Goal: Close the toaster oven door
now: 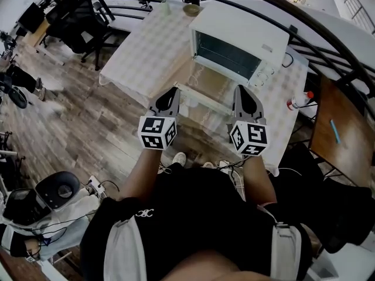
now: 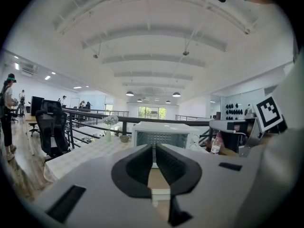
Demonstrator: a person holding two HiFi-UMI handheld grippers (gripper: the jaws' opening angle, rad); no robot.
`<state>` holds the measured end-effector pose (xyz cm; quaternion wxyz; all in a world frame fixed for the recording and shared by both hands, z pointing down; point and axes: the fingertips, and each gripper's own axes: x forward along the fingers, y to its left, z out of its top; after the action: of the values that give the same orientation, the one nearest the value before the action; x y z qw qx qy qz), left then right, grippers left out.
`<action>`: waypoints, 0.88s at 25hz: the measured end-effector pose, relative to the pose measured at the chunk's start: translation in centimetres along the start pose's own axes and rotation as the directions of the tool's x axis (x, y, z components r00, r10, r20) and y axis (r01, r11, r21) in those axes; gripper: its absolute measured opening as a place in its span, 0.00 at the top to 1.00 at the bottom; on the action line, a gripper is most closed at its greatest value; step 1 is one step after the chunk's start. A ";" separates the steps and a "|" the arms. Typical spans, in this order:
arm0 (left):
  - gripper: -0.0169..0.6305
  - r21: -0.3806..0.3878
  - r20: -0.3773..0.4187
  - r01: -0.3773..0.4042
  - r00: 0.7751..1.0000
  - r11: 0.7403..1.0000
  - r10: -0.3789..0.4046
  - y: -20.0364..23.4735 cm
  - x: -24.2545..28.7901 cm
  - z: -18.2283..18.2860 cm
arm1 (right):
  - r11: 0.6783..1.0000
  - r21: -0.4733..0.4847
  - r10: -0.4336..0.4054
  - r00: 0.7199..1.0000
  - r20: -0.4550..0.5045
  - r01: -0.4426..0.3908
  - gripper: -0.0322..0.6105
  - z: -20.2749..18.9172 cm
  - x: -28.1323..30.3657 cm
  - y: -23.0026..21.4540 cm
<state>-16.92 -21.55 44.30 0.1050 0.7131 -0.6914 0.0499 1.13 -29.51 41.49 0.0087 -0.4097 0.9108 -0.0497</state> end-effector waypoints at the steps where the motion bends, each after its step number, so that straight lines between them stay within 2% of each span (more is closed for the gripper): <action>1: 0.94 -0.011 -0.006 0.014 1.000 1.000 -0.014 0.6 0.3 -0.3 | 1.000 -0.002 -0.008 1.000 -0.004 0.008 0.96 -0.1 0.3 0.2; 2: 0.93 -0.024 -0.014 0.030 0.999 0.999 -0.030 1.2 0.6 -0.7 | 1.000 -0.003 -0.018 1.000 -0.009 0.018 0.96 -0.2 0.6 0.4; 4: 0.80 -0.054 -0.044 0.053 0.998 0.997 -0.055 2.4 1.1 -2.0 | 0.999 0.003 -0.039 0.999 -0.022 0.039 0.96 -0.5 0.9 0.7; 5: 0.79 -0.065 -0.066 0.056 0.996 0.996 -0.061 3.0 1.4 -2.9 | 0.999 0.006 -0.049 0.998 -0.029 0.050 0.96 -0.6 1.1 0.9; 12: 0.78 -0.064 -0.239 0.058 0.968 0.996 -0.072 7.6 2.9 -10.0 | 0.992 0.014 -0.121 0.991 -0.061 0.122 0.96 -1.2 1.6 1.9; 18: 0.78 -0.053 -0.328 0.100 0.938 0.994 -0.112 8.7 5.6 -14.8 | 0.978 -0.015 -0.209 0.973 -0.095 0.208 0.96 -2.2 0.3 1.3; 22: 0.78 -0.091 -0.378 0.115 0.915 0.989 -0.141 9.2 7.8 -17.7 | 0.962 -0.033 -0.274 0.955 -0.110 0.272 0.96 -2.6 -1.0 0.3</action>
<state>-24.47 -25.49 63.97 0.2647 0.7293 -0.6107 0.1582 1.39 -28.34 44.00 -0.0536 -0.5281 0.8449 -0.0659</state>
